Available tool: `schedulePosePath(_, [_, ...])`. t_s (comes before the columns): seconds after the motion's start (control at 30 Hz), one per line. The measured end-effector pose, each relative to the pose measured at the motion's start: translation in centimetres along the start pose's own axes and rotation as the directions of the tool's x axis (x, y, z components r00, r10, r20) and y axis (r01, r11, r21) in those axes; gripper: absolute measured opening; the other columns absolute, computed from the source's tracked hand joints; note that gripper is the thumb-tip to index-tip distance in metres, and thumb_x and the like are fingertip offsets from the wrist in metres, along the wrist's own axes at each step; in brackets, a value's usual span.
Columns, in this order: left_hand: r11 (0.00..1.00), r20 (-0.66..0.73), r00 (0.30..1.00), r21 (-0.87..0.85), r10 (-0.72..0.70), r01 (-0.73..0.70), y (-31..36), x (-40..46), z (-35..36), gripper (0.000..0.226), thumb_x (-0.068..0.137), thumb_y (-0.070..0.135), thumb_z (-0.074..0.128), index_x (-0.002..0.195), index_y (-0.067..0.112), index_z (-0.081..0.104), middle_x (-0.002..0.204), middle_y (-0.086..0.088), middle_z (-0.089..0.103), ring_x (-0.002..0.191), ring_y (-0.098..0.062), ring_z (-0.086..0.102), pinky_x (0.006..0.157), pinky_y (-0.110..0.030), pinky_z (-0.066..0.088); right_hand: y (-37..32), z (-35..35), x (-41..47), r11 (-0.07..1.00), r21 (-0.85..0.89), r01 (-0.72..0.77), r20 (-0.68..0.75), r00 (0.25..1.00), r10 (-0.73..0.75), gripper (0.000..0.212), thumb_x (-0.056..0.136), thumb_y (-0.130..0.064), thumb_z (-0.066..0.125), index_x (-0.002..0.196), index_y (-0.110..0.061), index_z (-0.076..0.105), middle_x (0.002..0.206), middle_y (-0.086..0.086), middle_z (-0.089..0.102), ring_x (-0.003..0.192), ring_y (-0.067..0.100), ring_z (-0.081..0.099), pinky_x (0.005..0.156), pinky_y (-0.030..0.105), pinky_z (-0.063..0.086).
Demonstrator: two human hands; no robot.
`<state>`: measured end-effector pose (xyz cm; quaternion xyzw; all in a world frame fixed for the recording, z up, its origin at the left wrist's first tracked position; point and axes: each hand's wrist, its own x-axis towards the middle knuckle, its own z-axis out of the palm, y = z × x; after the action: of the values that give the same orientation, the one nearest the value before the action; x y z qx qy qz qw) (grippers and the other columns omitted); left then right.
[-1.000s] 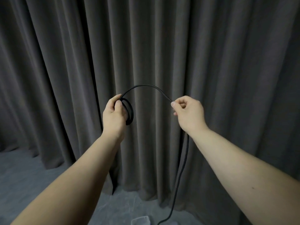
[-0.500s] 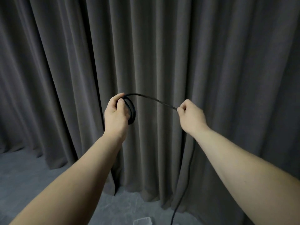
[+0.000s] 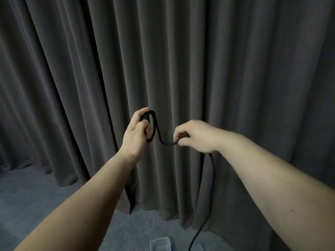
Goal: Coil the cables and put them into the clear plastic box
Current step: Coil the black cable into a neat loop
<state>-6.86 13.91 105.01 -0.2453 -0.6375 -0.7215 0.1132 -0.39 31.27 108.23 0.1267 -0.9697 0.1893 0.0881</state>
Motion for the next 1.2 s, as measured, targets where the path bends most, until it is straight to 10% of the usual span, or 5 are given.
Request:
schedulePosePath(0.23, [0.999,0.078,0.997,0.049,-0.02,0.016,0.1,-0.6,2.5,0.039,0.091,0.011,0.039,0.12,0.028,0.058,0.061,0.002,0.044,0.061,-0.013,0.04,0.065,-0.029,0.036,-0.2,-2.0,-0.7,0.975,0.198,0.1,-0.035,0.995,-0.095,0.013,0.086,-0.018,0.067,0.09,-0.029,0.072,0.087,-0.009,0.069,0.083,0.004,0.061,0.079,0.019,0.047])
schedulePosePath(0.53, [0.961,0.151,0.983,-0.24,-0.105,0.14,1.1,-2.5,6.4,0.04,0.095,-0.001,0.028,0.11,0.007,0.063,0.062,-0.003,0.043,0.05,-0.01,0.034,0.058,-0.029,0.026,2.2,-1.0,-0.5,0.838,0.511,0.192,-0.496,0.862,0.106,0.026,0.067,-0.017,0.084,0.067,-0.018,0.059,0.06,-0.001,0.051,0.054,0.007,0.042,0.055,0.022,0.035])
schedulePosePath(0.8, [0.975,0.138,0.982,-0.165,-0.129,0.152,0.9,-3.3,7.1,0.028,0.104,0.014,0.035,0.108,0.007,0.062,0.048,0.01,0.037,0.043,-0.007,0.022,0.061,-0.038,0.011,3.7,-1.8,-2.5,0.676,0.722,0.148,-0.242,0.969,0.046,0.018,0.083,0.003,0.067,0.084,-0.014,0.064,0.069,0.003,0.06,0.057,0.012,0.056,0.06,0.026,0.05])
schedulePosePath(1.0, [0.979,0.162,0.978,-0.135,-0.131,0.154,1.2,-4.1,8.3,0.026,0.104,0.018,0.04,0.104,0.011,0.065,0.051,0.007,0.028,0.042,-0.007,0.021,0.057,-0.034,0.015,4.5,-1.9,-2.9,0.739,0.635,0.227,-0.459,0.88,0.124,0.018,0.072,-0.01,0.081,0.068,-0.023,0.069,0.059,-0.007,0.065,0.056,0.005,0.058,0.058,0.023,0.045])
schedulePosePath(1.2, [0.96,0.138,0.987,-0.257,-0.077,0.111,1.7,-4.3,8.8,0.022,0.103,0.015,0.041,0.106,0.012,0.063,0.053,0.006,0.028,0.042,-0.006,0.023,0.05,-0.025,0.025,4.7,-0.3,-3.1,0.806,0.507,0.304,-0.606,0.792,0.082,0.017,0.087,-0.014,0.068,0.098,-0.025,0.074,0.091,-0.005,0.067,0.088,0.009,0.064,0.083,0.02,0.047])
